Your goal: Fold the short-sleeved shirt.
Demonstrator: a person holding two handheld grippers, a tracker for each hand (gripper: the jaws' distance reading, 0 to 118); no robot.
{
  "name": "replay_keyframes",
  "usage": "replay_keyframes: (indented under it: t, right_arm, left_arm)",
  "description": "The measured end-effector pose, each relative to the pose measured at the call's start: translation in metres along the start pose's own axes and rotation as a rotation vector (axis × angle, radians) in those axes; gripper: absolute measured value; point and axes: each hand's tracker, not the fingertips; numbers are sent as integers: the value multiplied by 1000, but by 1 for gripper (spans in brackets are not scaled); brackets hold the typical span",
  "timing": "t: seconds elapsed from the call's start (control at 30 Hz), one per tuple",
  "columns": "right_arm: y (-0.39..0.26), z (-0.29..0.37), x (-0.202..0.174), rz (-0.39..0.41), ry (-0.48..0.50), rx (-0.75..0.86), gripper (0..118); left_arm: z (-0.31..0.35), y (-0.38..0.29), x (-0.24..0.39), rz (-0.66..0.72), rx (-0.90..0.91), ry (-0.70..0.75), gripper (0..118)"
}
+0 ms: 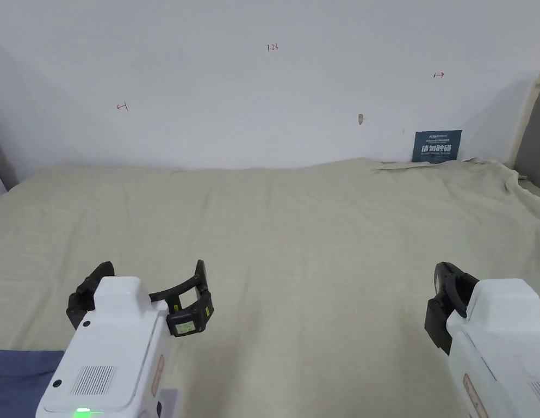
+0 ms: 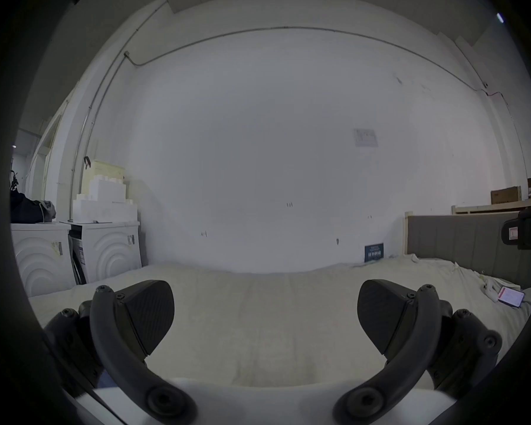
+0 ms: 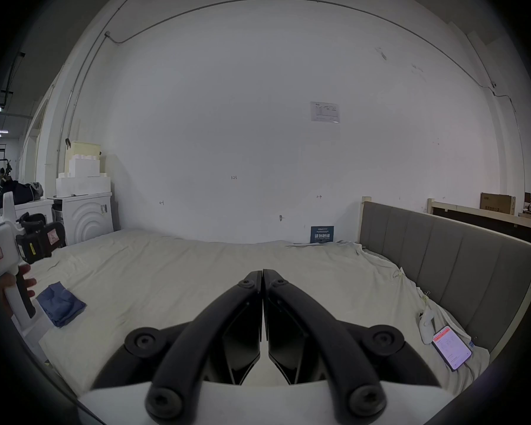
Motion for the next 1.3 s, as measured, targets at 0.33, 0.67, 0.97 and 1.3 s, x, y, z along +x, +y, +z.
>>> replay_keyframes:
  t: [0.33, 0.67, 0.97, 1.3]
  right_arm:
    - [-2, 2, 1, -9, -9, -1, 1]
    - [-3, 3, -1, -4, -25, 10, 1]
    - [-1, 3, -5, 11, -33, 19, 1]
    - [1, 3, -6, 20, -38, 22, 1]
  left_arm:
    - [6, -6, 16, -8, -21, -73, 0]
    - [8, -9, 23, -25, -18, -45, 0]
    - [7, -6, 25, -10, -15, -43, 0]
    - [6, -6, 28, -32, -18, -46, 0]
